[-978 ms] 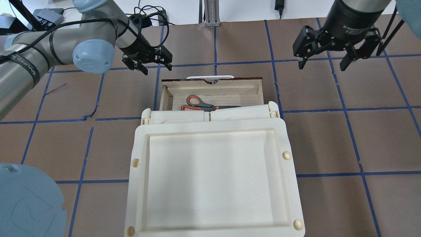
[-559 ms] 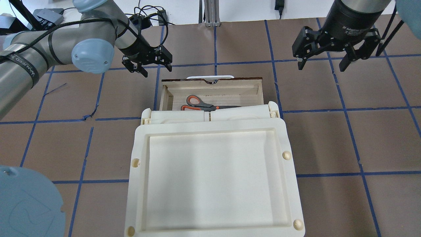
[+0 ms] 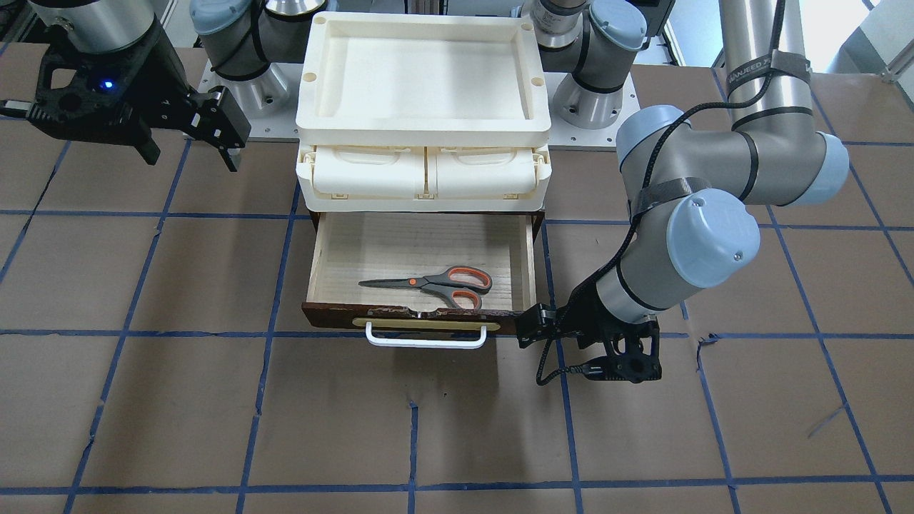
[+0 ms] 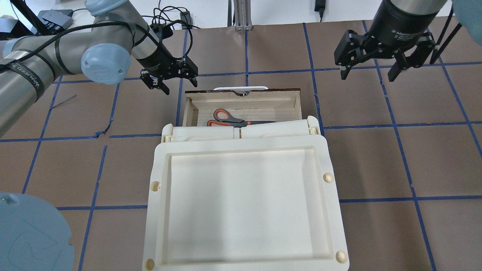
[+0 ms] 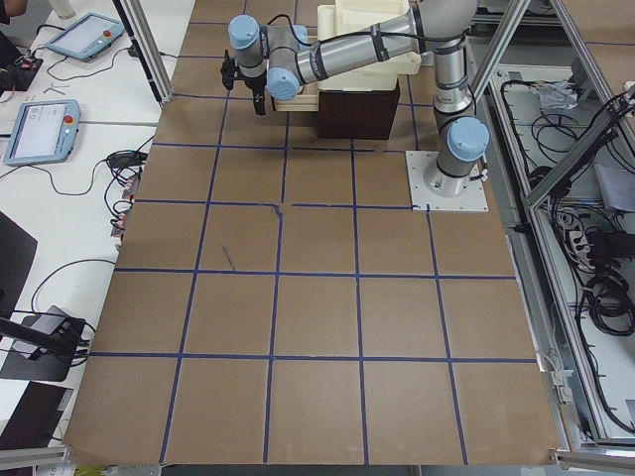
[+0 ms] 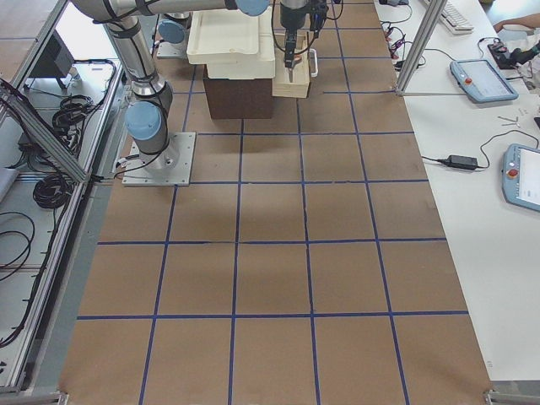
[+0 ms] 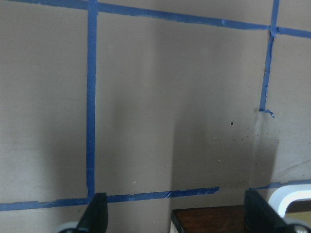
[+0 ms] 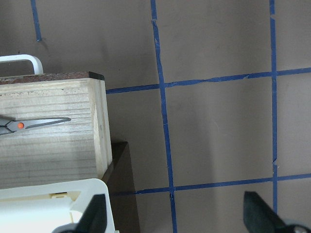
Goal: Put scissors in drawer and close it
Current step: 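Push the drawer shut with the left gripper, away from the robot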
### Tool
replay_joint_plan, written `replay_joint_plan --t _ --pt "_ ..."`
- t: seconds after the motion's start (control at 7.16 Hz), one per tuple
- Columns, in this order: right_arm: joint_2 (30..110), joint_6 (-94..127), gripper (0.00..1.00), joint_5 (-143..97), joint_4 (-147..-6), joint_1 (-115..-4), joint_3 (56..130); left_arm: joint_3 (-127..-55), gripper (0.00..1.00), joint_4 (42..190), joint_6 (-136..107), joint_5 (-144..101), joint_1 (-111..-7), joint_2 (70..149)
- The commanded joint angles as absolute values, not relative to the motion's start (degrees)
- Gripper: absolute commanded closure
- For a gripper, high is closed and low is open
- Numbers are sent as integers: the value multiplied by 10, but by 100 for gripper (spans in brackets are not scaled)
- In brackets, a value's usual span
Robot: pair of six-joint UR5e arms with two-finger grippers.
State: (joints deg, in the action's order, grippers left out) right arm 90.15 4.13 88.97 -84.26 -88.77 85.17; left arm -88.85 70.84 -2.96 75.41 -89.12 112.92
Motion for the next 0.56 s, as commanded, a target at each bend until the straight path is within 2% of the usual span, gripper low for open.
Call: replay_joint_plan --t 0.0,0.42 --pt "902 25 0 894 -845 -886 851 -890 0 729 -30 755 -891 1128" --pt "901 20 0 890 -845 -887 852 -890 0 782 -31 759 -891 1109"
